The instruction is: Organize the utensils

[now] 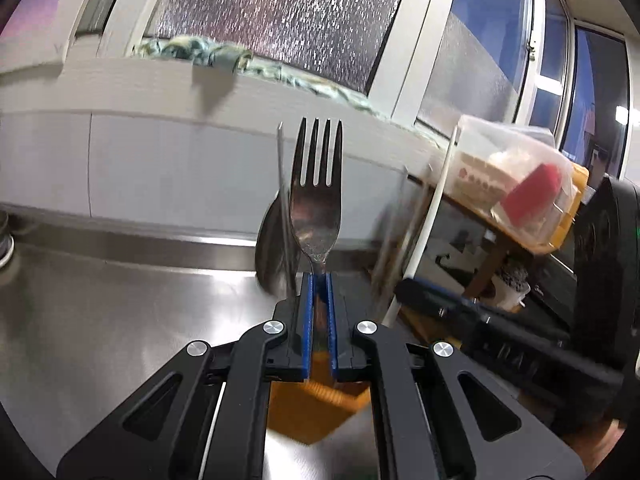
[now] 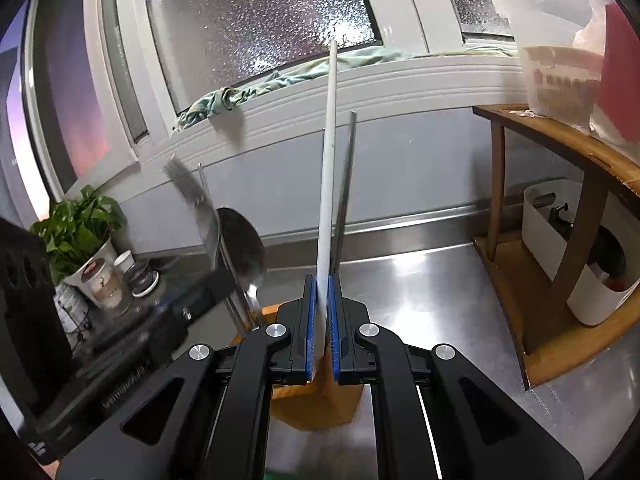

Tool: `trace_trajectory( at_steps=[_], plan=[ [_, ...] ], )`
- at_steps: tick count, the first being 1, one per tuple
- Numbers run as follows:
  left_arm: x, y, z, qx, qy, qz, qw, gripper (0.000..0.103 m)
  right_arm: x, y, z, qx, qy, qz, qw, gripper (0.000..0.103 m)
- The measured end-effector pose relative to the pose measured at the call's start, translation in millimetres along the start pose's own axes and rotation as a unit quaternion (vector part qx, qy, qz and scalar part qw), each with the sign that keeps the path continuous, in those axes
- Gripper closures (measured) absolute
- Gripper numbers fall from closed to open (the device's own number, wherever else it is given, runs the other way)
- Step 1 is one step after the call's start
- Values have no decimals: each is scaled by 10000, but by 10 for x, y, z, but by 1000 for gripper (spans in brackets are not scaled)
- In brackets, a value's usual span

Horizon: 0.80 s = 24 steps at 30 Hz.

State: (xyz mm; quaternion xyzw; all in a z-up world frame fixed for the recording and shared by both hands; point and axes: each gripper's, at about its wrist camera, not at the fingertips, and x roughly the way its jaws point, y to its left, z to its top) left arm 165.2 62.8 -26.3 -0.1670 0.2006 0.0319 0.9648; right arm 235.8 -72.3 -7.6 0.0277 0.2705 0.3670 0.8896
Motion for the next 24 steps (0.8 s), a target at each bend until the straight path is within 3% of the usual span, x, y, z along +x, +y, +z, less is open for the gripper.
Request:
trace_trajectory(
  at_steps=[7, 16, 17, 19, 20, 21, 23, 24],
  plan=[
    [18, 84, -95, -23, 351, -146, 9993, 97, 50, -27, -96, -42, 338, 86, 9994, 94],
    [-325, 210, -69, -395, 424, -22, 9983, 60, -81, -40, -124, -48, 602, 8, 9982, 91],
    [-390, 244, -80, -468, 447, 43, 9979, 51, -122, -53, -124, -40, 604, 4, 9982, 86],
    [-495, 290, -93, -578, 529, 149, 9968, 40, -282, -98, -128, 39, 560, -15, 9984, 47],
    [-559, 310, -103, -640, 577, 179, 9961, 35, -343, -117, -130, 73, 524, -36, 9986, 34],
    [-602, 322, -105, -693, 618, 179, 9955, 30, -433, -133, -129, 98, 507, -76, 9986, 31],
    [-713, 332, -126, -809, 800, 258, 9932, 13, -546, -149, -140, 89, 612, -115, 9980, 19],
    [-739, 327, -133, -848, 888, 294, 9920, 9, -604, -146, -152, 53, 754, -175, 9970, 10]
  ],
)
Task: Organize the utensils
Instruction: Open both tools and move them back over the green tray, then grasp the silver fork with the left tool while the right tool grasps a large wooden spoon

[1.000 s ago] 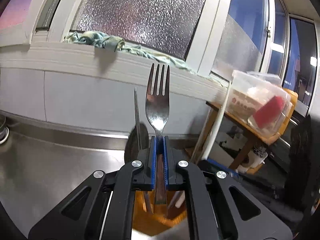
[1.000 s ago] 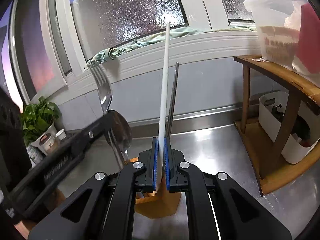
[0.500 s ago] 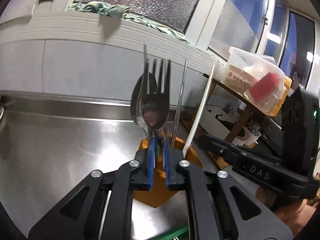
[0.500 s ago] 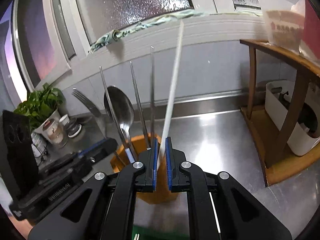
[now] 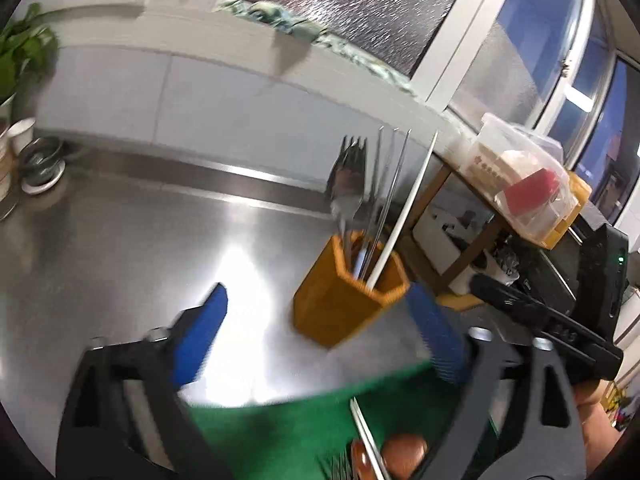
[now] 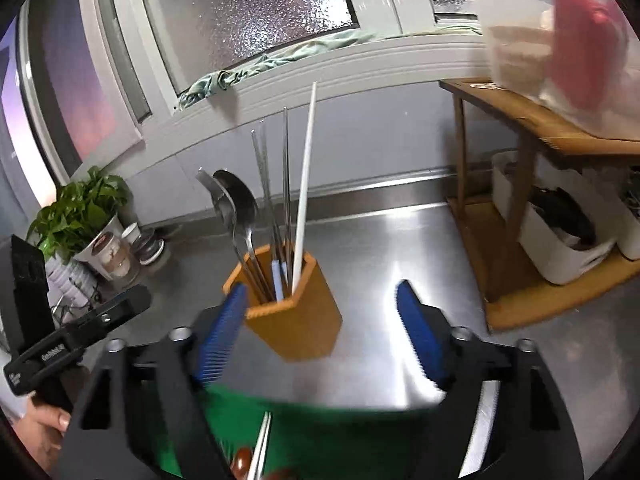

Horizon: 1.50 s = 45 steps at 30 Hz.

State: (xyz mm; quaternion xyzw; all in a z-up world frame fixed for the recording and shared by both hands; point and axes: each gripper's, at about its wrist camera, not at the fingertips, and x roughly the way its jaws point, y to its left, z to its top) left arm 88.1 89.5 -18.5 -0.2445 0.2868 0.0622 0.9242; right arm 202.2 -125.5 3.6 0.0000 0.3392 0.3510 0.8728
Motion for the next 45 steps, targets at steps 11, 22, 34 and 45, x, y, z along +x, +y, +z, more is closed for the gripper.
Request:
trace_trajectory(
  at_steps=[11, 22, 34, 45],
  plan=[
    [-164, -216, -345, 46, 1373, 303, 9901, 8, -331, 267, -458, -799, 1520, 76, 9851, 4],
    [25, -271, -942, -210, 3048, 302, 9517, 43, -99, 193, -1000, -108, 3187, 97, 9477, 72],
    [250, -257, -1243, -391, 3658, 289, 9294, 89, 24, 259, -1278, 126, 3689, 366, 9287, 89],
    [342, -490, -1265, 247, 3737, 732, 9243, 89, 64, 283, -1337, 9, 3842, 243, 9229, 90]
  ],
)
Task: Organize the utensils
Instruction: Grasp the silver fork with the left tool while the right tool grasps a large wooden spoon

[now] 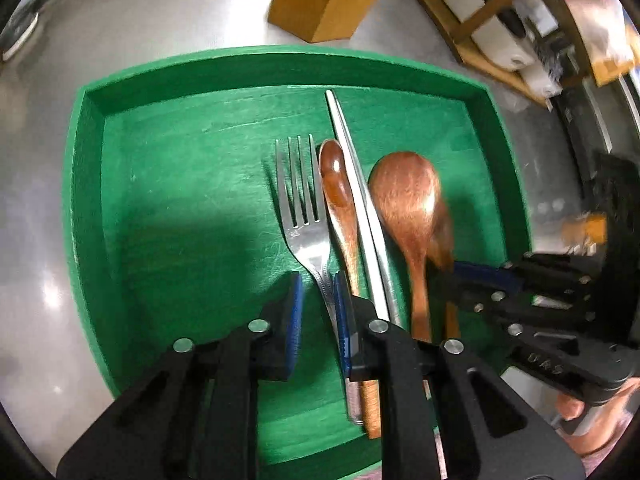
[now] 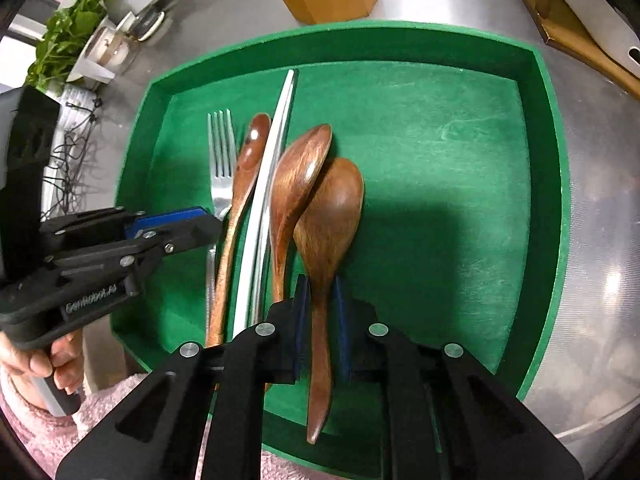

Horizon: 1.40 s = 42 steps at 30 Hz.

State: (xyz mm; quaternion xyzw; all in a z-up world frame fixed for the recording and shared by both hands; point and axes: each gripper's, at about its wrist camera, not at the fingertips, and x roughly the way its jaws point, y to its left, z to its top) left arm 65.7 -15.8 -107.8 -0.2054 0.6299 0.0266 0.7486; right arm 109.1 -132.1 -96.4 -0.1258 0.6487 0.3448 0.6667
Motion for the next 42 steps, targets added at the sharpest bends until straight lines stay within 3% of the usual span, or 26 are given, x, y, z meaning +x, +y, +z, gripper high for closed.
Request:
trace_trajectory(
  at_steps=[10, 19, 20, 22, 26, 31, 36, 42],
  plan=[
    [-61, 184, -17, -269, 156, 379, 9988, 90, -15, -117, 21, 282, 45, -57, 9996, 92],
    [-88, 297, -9, -440, 204, 65, 9988, 95, 7, -101, 70, 194, 229, 1, 9995, 92],
    [-105, 323, -7, -481, 148, 17, 9987, 103, 2, -108, 59, 192, 226, 47, 9995, 92],
    [-108, 367, -11, -509, 123, 82, 9986, 103, -12, -87, 60, 180, 190, 92, 9996, 92],
    [-92, 390, -35, -518, 174, -214, 9983, 103, -76, -119, 60, 191, 97, 115, 9997, 92],
    [-85, 563, -19, -1004, 406, -410, 9933, 103, -107, -204, 48, 269, 61, 94, 9996, 92],
    [-97, 498, -51, -935, 504, -480, 9932, 99, -128, -202, 39, 237, 53, 97, 9997, 92],
    [-142, 360, -40, -900, 410, -572, 9935, 85, -165, -172, 32, 166, 30, 90, 9998, 92]
  ],
)
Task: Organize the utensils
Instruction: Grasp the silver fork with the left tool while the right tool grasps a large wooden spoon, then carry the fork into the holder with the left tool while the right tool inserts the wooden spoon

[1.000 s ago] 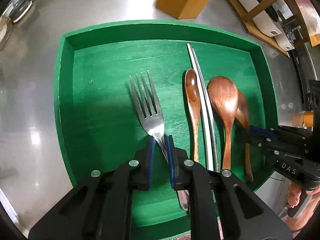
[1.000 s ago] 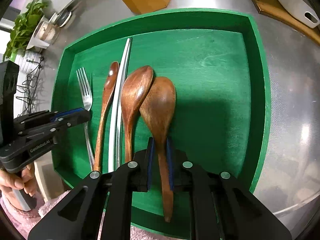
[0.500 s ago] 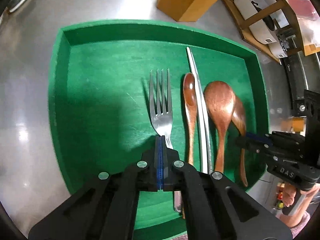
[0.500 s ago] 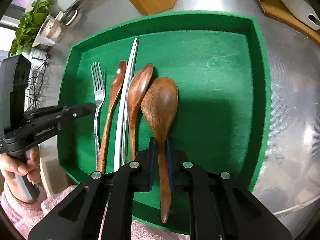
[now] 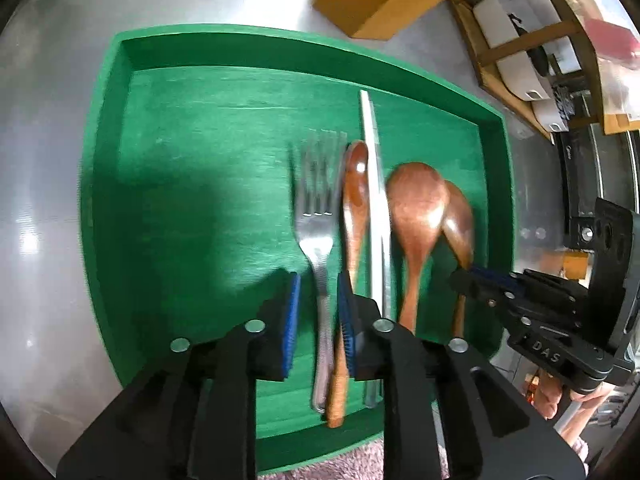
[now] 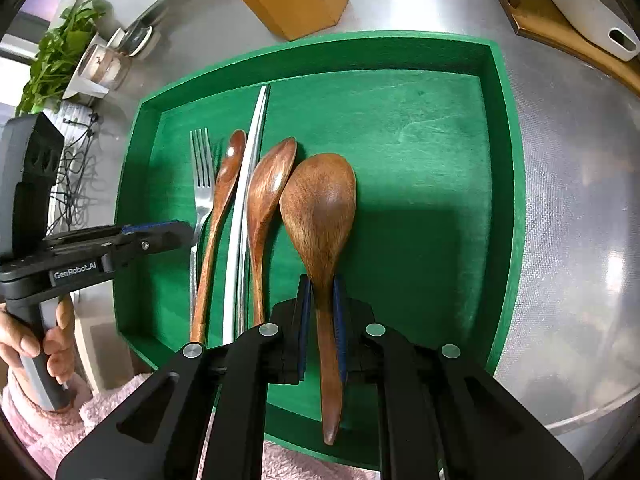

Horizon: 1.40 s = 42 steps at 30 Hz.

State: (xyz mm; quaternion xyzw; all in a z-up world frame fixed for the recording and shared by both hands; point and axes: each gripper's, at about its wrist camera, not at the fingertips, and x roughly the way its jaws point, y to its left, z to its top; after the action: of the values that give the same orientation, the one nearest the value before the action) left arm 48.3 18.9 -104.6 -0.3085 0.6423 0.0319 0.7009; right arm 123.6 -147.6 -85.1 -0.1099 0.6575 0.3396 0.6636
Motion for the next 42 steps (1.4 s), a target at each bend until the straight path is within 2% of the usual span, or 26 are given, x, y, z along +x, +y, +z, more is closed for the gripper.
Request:
trace_trajectory(
  at_steps=[3, 5, 9, 12, 13, 14, 16, 19, 21, 26, 29, 32, 35, 42],
  plan=[
    [74, -79, 11, 107, 43, 282, 9995, 87, -26, 8, -4, -2, -41, 13, 10000, 92],
    [101, -134, 32, 164, 23, 462, 9988, 91, -52, 12, -12, -6, -76, 46, 10000, 92],
    [129, -232, 33, 305, -6, 715, 9970, 91, -104, 18, -10, -43, -135, 68, 9999, 92],
    [161, -369, -7, 547, -105, 1073, 9927, 91, -125, 1, 1, -11, -178, 80, 9998, 92],
    [168, -403, -22, 631, -144, 1184, 9908, 96, -134, -6, 7, 0, -203, 84, 9998, 92],
    [173, -437, -44, 730, -206, 1272, 9890, 96, -148, -12, 12, 9, -236, 95, 9997, 92],
    [175, -462, -64, 798, -282, 1272, 9883, 96, -181, -6, 20, 13, -309, 125, 9994, 92],
    [150, -405, -78, 788, -324, 1070, 9906, 99, -272, -5, 25, -20, -495, 183, 9986, 92],
    [93, -381, -111, 878, -486, 1135, 9885, 99, -319, -10, 25, -57, -573, 209, 9981, 92],
    [-106, -346, -148, 920, -887, 919, 9875, 99, -378, -19, 36, -95, -835, 294, 9960, 92],
    [-292, -275, -154, 925, -1194, 667, 9863, 99, -405, -7, 27, -171, -1020, 342, 9940, 92],
    [-491, -279, -199, 1060, -1657, 494, 9792, 99, -445, 4, 9, -238, -1246, 326, 9914, 92],
    [-672, -290, -258, 1230, -2135, 310, 9687, 99, -524, 34, 16, -334, -1621, 248, 9859, 92],
    [-1003, -375, -285, 1495, -3243, 116, 9340, 99, -700, 153, 75, -509, -2403, -193, 9692, 92]
  ],
)
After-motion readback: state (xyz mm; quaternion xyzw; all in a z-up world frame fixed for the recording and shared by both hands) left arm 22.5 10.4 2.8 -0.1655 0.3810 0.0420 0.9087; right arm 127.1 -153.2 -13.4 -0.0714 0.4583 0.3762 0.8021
